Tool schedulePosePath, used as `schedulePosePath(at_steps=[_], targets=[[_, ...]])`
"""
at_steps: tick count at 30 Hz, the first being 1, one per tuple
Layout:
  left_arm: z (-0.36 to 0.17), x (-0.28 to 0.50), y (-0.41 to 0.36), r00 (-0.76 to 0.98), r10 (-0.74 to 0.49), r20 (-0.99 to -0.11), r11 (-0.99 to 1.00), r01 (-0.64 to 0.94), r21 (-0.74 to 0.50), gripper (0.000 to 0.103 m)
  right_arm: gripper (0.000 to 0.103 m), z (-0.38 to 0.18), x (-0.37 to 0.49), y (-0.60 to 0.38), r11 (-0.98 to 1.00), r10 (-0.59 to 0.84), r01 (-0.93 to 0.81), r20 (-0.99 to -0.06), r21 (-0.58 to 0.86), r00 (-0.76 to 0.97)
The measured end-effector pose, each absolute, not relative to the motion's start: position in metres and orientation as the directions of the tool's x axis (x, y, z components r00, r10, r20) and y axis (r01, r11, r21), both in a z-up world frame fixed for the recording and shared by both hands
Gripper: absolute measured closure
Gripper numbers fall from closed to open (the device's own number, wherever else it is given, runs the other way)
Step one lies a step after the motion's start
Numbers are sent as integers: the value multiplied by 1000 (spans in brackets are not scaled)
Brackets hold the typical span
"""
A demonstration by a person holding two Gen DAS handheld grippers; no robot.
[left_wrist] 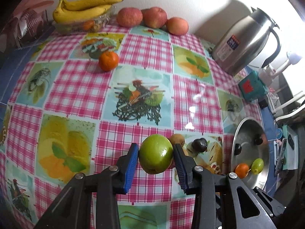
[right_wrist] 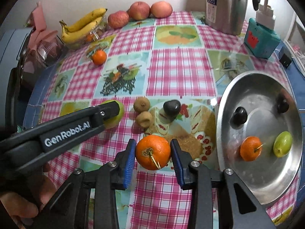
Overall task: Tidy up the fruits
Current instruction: 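Grasp an orange with the right tool while the left tool grasps a green lime, then carry the orange and the green lime over the steel basin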
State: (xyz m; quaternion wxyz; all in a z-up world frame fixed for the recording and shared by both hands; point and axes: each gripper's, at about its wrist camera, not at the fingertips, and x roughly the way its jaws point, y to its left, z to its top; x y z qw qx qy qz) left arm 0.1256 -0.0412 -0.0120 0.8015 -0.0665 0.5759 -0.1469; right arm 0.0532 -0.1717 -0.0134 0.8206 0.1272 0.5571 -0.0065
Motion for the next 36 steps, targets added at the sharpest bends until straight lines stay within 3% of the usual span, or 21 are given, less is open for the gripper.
schedulePosePath(at_steps=[20,36], targets=[[-6,133,-43,298,-364,-882,931,116,-345,63,65,3,64,-198,961,62,226,-918,161,391],[6,114,-99,282,-364,-888,924,228,-306,63,65,7,27,-310,853,-60,497,-915,160,398]])
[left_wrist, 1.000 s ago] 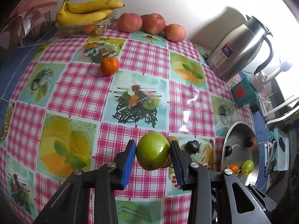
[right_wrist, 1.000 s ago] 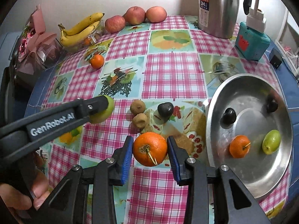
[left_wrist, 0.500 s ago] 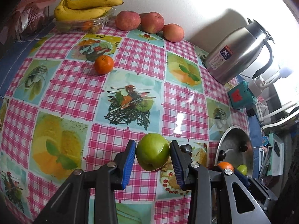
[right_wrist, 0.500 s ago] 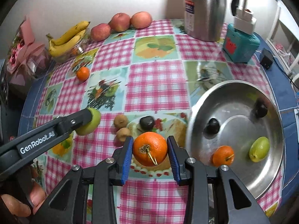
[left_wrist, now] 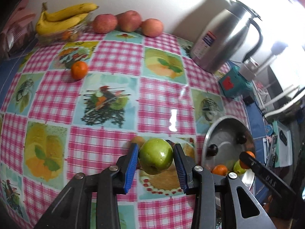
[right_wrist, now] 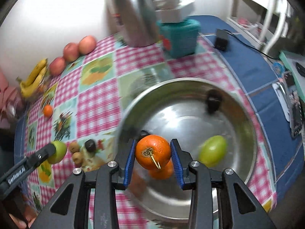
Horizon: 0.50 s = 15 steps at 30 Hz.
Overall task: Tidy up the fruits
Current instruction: 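Carry the orange and the green lime over the steel basin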
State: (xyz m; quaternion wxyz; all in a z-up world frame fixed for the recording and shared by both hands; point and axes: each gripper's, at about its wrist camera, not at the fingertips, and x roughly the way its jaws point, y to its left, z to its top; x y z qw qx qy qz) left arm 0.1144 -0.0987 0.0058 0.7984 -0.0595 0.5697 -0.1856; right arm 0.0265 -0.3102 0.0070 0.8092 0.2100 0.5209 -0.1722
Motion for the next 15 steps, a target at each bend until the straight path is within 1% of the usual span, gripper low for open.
schedulePosePath(at_steps=[5,7,8,11,15], targets=[[9,102,-133,262,-376,-889,906,304,-294,64,65,5,12,-342,806,-80,566,-916,173,394],[10,97,-145,244,-401,-883,890,331,-313,72,65,6,6,-353,788,-84,587,-914,183,397],[11,96,-150,237,-412,-880,884,339,-322,73,65,6,3,-357,783,-85,594,-913,187,399],[13,89,-172,229,-415,-880,867,393,-307,73,65,8,-3,-368,769,-93,610,-910,193,404],[7,85,-184,218,-395,-893,867,410,-283,73,65,6,-5,-374,762,-82,614,-909,207,409]])
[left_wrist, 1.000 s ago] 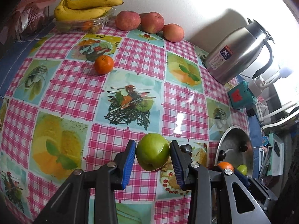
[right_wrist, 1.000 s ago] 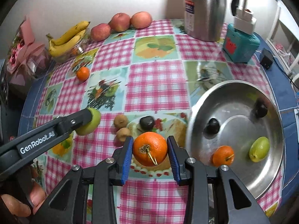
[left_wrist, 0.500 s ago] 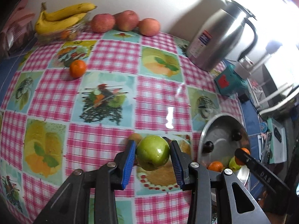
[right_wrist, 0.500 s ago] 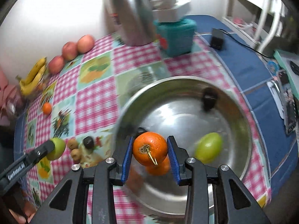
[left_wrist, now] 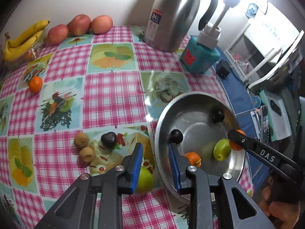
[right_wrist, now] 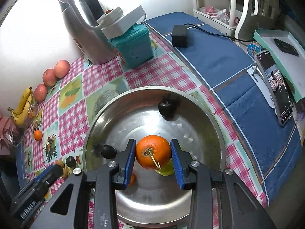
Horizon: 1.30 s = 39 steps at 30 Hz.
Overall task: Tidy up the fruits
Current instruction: 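Carry the orange and the green lime over the steel basin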
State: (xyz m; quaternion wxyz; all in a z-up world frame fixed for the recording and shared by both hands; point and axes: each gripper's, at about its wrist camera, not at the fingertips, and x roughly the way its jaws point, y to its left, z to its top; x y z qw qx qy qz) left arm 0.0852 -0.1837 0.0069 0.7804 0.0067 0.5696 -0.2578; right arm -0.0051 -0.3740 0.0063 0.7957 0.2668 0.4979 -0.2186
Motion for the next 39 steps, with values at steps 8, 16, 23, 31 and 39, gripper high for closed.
schedulePosePath(at_steps=[8,16,23,31,39], targets=[[-16,87,-171,206,-307,-929,903,370,-217,72,65,5,-5,-373,766,-67,604,-907,220,415],[-31,79,-171,227,-213,-950,918,381,-115,64,65,4,-2,-362,784,-48,581,-911,220,410],[-30,76,-161,229,-215,-950,927,354,-124,57,65,4,-2,-360,787,-38,574,-910,227,412],[-29,59,-157,109,-349,-931,892,344,-294,49,65,5,-1,-358,788,-26,567,-907,240,420],[-35,49,-161,72,-368,-927,881,347,-322,51,65,5,-4,-358,785,-20,568,-906,248,423]])
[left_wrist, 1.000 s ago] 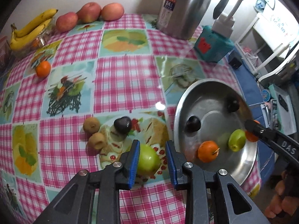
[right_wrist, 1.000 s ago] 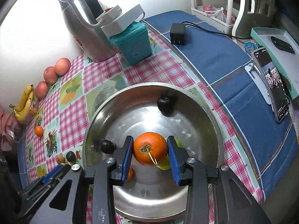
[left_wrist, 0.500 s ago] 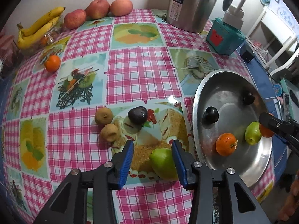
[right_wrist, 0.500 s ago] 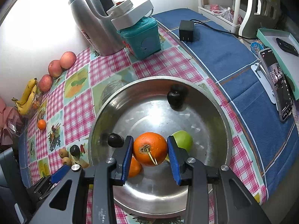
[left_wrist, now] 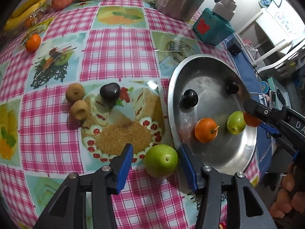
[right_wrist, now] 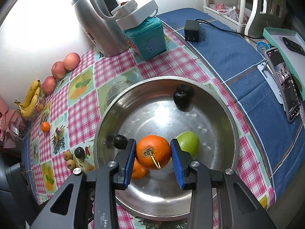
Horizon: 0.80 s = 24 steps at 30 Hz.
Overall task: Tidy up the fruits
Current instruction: 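Carry the orange and the green lime over the steel basin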
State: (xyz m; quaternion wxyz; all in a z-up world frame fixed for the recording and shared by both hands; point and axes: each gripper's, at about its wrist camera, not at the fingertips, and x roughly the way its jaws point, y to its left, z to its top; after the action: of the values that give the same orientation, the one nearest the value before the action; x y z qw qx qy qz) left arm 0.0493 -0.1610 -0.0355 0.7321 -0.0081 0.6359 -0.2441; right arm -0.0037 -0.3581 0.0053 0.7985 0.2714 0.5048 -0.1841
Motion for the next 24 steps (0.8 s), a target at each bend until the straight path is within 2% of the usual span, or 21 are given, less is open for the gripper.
schedulePosePath(at_steps=[1,3,15,19,24], targets=[[-36,51,-162,65,-373,-926,879,345,-330,52,65,5,-4,-358,785,-20,568,-906,248,423],[-36,49,-162,53,-392,-919,872,341,-352,64,65,5,-4,-358,785,-19,567,-906,248,422],[-16,57,-148,92,-424,-901,876,297,-381,64,65,5,-3,-358,786,-14,565,-907,251,422],[5,57,-154,137,-467,-874,853,332,-403,64,65,2,-3,-359,782,-5,568,-908,257,418],[17,47,-181,114,-518,-848,802,409,-435,64,65,-2,-11,-371,758,-18,602,-914,253,406]])
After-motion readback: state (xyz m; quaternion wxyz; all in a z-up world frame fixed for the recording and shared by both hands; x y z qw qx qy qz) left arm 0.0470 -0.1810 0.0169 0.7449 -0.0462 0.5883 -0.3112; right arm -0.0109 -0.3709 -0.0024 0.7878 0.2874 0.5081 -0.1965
